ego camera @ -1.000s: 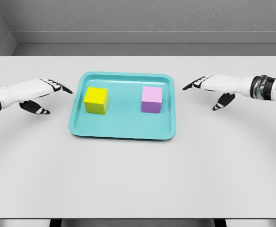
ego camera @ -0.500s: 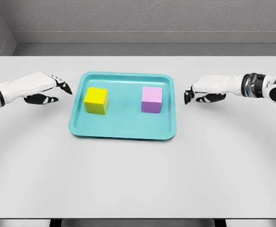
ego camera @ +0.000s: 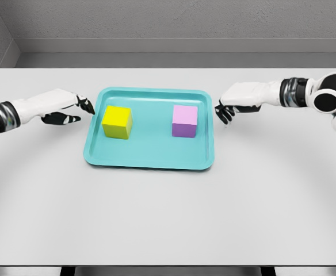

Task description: Push two cubes

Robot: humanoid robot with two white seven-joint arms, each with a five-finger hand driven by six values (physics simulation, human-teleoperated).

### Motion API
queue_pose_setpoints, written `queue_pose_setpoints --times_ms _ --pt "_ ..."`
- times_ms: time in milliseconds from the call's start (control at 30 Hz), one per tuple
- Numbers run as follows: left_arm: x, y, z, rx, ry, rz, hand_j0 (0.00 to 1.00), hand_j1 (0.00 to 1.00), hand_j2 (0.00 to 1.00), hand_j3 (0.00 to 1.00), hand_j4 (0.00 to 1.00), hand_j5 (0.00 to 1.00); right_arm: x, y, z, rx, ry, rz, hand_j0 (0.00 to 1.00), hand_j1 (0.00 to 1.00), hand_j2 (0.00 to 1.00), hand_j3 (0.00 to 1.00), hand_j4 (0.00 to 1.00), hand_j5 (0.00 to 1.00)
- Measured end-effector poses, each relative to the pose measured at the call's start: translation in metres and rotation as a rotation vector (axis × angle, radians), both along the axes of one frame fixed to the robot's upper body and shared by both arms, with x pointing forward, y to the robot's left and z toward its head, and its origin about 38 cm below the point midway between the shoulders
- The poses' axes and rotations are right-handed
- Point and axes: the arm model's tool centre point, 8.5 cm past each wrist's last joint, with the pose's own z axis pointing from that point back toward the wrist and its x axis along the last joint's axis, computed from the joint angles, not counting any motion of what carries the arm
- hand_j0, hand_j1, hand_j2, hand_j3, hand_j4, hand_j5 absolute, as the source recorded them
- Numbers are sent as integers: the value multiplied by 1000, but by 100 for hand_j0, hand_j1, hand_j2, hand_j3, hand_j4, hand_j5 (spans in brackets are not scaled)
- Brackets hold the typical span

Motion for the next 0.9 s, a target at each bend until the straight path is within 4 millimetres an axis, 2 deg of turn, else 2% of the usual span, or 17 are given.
queue_pose_setpoints --times_ms 67,233,567,900 --pt "1 -2 -3 -2 6 0 58 58 58 58 58 58 5 7 4 -17 -6 11 13 13 13 13 13 13" --pt "3 -2 -5 -4 13 6 58 58 58 58 58 58 6 20 -9 -60 22 38 13 13 13 13 13 13" --pt "5 -6 -5 -13 14 2 58 58 58 58 58 58 3 32 -20 -98 44 73 13 13 13 13 13 13" --pt "3 -6 -3 -15 8 -2 58 58 58 58 58 58 11 41 -27 -107 63 62 13 13 13 13 13 13"
